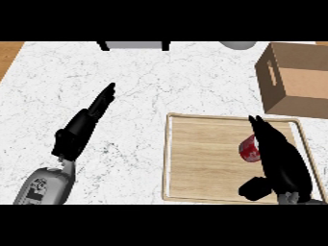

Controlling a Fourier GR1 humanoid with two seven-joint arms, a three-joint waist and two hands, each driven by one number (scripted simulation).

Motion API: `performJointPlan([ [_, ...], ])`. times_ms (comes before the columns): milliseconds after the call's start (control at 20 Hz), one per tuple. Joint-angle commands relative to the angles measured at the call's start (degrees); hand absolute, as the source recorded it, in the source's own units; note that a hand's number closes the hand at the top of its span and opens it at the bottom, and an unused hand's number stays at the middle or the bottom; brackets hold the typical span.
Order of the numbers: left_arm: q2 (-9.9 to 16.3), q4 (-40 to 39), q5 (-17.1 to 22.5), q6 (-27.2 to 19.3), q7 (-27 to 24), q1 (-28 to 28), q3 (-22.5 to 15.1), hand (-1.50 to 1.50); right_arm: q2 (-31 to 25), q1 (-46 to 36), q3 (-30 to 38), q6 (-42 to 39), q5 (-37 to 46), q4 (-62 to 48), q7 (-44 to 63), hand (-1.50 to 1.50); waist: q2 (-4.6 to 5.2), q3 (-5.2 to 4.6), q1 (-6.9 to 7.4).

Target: Pick the can from the tray and place it in the cardboard box

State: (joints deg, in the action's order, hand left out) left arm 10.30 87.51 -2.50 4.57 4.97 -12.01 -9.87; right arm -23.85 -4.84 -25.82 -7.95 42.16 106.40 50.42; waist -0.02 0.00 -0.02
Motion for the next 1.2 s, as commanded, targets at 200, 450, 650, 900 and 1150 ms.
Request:
performJointPlan([
  [200, -2.5, -4.6, -1.6, 1.4, -2.8, -1.0, 1.6, 0.00, 2.6, 2.4, 2.9, -2.1, 2.4, -6.7, -6.2, -1.50, 0.07, 0.00, -0.12],
  [450, -1.2, -2.7, -2.5, 4.0, -2.7, -0.8, 3.7, 0.00, 5.6, 3.2, 4.5, -3.7, 4.7, -6.2, -6.9, -1.50, 0.02, 0.00, -0.08],
  [650, -2.3, 1.9, -1.5, 4.5, -1.8, 3.4, 3.4, 0.00, 7.4, -0.6, 7.3, -3.6, 5.7, -12.4, -9.5, -1.50, 0.02, 0.01, 0.19],
  [900, -2.8, 2.4, -3.5, 3.1, 1.7, 0.3, 3.8, 0.00, 6.8, 2.0, 5.9, -5.2, 9.3, -10.8, -8.0, -1.50, 0.01, 0.00, 0.04],
  [1150, -3.3, -1.5, -3.7, 4.0, 0.0, -1.2, 4.3, 0.00, 9.0, 2.1, 5.9, -1.8, 10.8, -15.5, -11.5, 1.50, 0.08, 0.01, -0.01],
])
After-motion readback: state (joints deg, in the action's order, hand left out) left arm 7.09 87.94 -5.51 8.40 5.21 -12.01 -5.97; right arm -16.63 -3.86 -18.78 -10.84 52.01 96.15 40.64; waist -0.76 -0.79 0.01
